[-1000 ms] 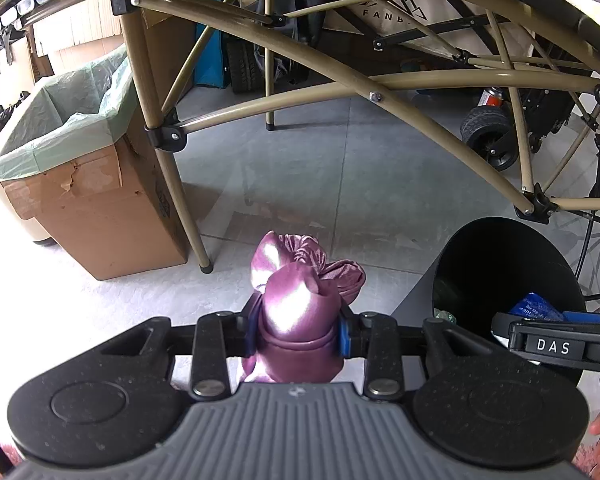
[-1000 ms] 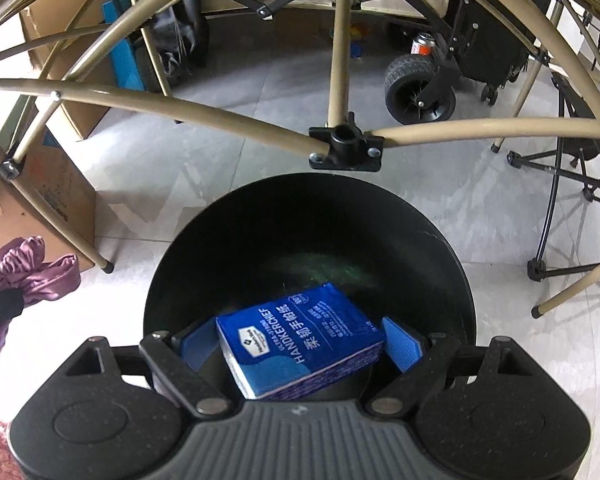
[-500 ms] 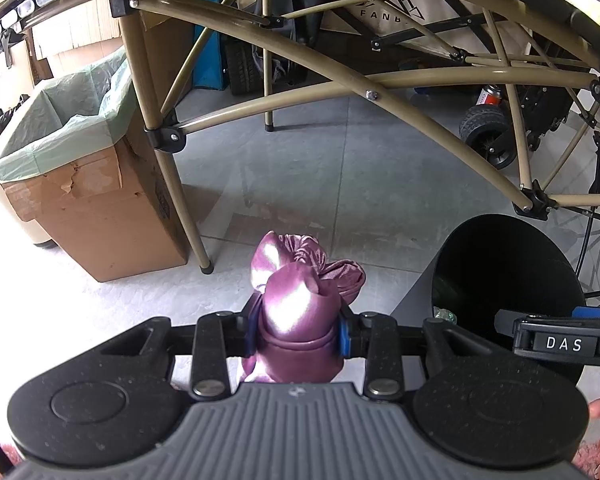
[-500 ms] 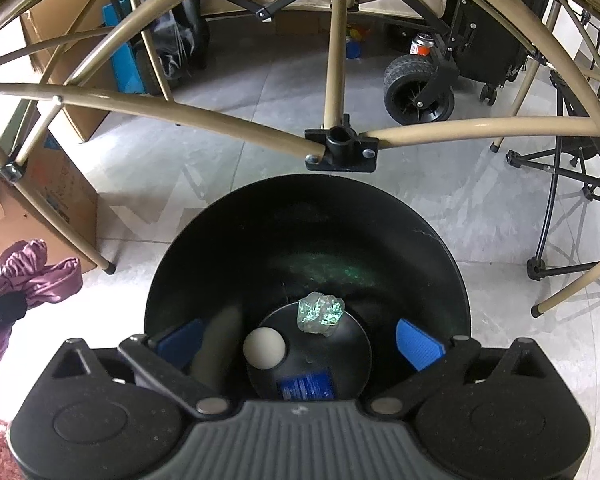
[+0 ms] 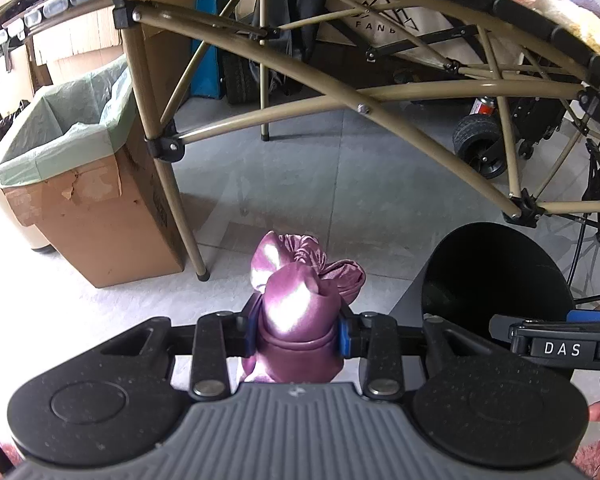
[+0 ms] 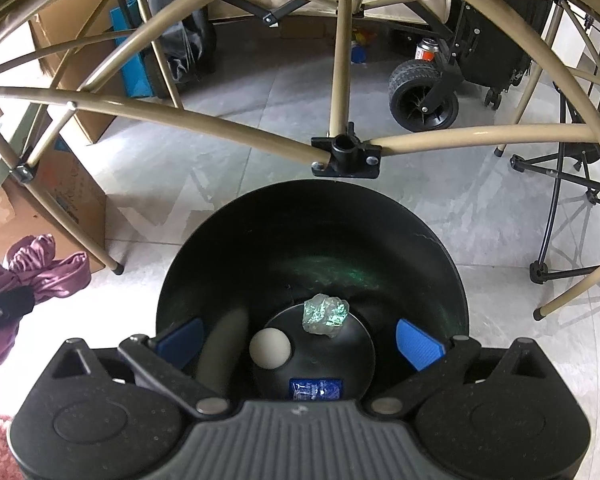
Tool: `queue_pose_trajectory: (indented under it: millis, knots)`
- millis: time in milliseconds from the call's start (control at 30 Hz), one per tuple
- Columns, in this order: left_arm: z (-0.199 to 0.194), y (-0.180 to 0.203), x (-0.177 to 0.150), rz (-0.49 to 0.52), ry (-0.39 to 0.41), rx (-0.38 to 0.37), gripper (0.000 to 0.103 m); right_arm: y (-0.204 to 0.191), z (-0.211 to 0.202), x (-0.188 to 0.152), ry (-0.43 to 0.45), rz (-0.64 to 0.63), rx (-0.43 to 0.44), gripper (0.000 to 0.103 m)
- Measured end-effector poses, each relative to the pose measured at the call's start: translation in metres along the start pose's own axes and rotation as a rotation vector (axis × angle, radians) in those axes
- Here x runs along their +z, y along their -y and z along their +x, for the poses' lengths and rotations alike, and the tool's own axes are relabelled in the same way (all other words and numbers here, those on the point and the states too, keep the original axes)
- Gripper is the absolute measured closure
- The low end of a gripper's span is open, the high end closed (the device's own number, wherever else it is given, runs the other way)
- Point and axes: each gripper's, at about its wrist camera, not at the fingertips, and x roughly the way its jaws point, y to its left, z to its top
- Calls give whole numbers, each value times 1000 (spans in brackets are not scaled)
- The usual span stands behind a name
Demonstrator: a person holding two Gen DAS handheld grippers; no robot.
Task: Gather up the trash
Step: 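Move the left tool over the bin and open it to drop the pink bow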
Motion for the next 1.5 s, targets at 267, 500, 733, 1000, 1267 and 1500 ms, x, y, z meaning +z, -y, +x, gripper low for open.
queue_pose_trajectory:
  millis: [267, 500, 733, 1000, 1267, 1500]
  knots:
    - [-7, 10, 0, 23, 31, -5, 67, 12, -14, -1, 29, 17, 4, 0]
    - [-13, 20, 1, 41, 52, -21, 67, 29, -26, -3, 56, 47, -4, 0]
    - [-19, 36, 0, 73, 64, -52, 67, 49, -36, -4, 80, 82, -19, 0]
    - [-22, 62, -1, 118, 65, -86, 67, 75, -45, -9, 99, 132, -39, 0]
    - [-22, 90, -4, 174, 57, -123, 67, 107, -53, -17, 115, 196, -66, 0]
    - [-21, 116, -9, 226, 41, -153, 67, 130, -58, -23, 126, 247, -83, 0]
